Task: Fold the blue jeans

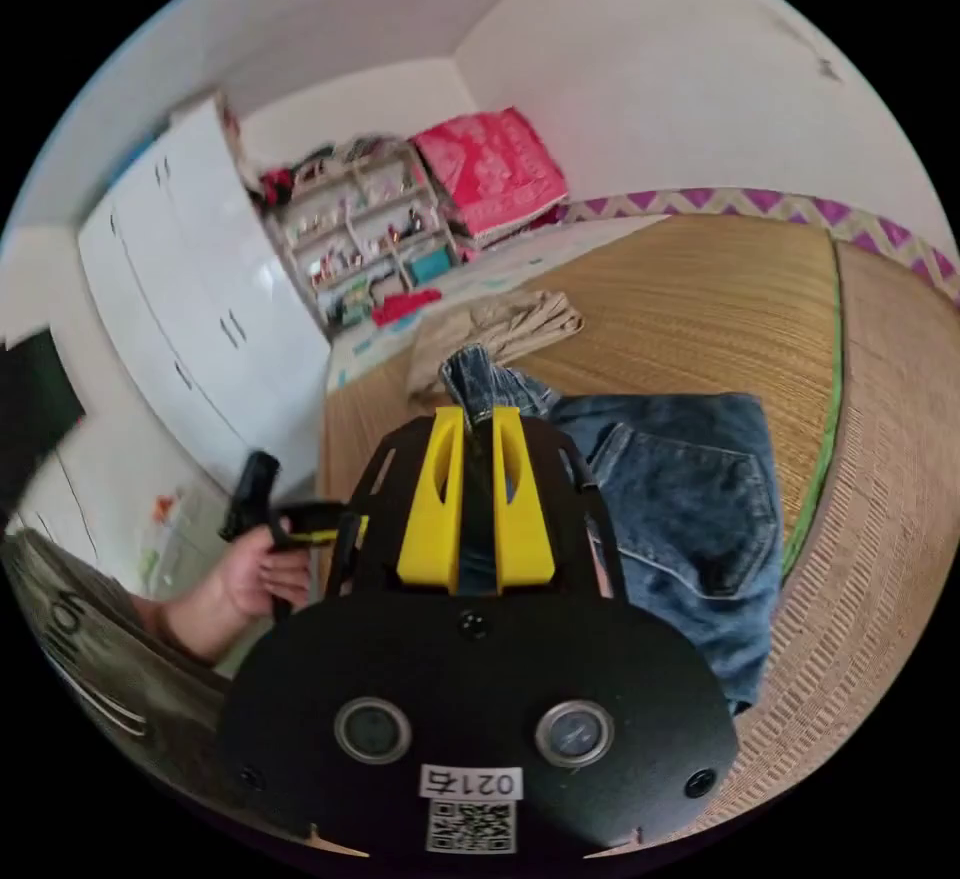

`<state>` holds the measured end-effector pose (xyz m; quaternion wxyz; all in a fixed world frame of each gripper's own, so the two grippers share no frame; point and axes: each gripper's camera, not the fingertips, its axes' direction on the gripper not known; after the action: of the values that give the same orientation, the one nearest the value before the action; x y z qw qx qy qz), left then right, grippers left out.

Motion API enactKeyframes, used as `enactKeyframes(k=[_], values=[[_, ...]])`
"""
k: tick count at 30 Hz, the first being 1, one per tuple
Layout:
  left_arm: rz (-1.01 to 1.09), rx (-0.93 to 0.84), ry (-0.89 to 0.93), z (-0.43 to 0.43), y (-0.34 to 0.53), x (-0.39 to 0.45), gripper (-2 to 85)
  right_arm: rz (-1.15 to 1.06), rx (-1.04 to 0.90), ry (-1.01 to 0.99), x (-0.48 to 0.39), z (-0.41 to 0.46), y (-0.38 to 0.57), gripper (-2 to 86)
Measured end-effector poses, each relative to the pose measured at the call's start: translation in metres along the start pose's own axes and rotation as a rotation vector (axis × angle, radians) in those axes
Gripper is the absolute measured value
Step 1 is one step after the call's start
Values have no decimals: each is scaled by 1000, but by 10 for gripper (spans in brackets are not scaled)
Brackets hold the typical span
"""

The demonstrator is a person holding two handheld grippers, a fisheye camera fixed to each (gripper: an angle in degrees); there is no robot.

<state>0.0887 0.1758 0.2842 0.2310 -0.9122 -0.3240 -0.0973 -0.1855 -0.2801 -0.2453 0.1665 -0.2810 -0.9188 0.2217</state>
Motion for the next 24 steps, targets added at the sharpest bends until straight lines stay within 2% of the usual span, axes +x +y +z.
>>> enactKeyframes(k=[5, 8, 11, 15, 18, 19, 21, 23, 24], values=[[23, -71, -122, 27, -34, 17, -10, 211, 311, 45, 112, -212, 7, 50], [75, -128, -141, 46, -57, 29, -10, 326, 397, 180, 176, -322, 41, 51], [122, -227, -102, 82, -74, 41, -10, 483, 410, 286, 245, -394, 105, 51], [120, -294, -59, 115, -79, 56, -10, 685, 276, 425, 315, -429, 195, 53], [137, -217, -8, 101, -79, 73, -9, 778, 194, 422, 344, -446, 258, 59], [212, -165, 27, 90, -77, 90, -9, 794, 231, 422, 341, -459, 277, 63], [371, -140, -19, 85, -69, 125, -9, 787, 305, 518, 321, -481, 294, 60], [640, -224, -146, 115, -47, 183, -8, 665, 336, 645, 288, -496, 292, 55], [699, -253, -162, 127, -40, 195, -8, 623, 326, 650, 282, -494, 289, 54]])
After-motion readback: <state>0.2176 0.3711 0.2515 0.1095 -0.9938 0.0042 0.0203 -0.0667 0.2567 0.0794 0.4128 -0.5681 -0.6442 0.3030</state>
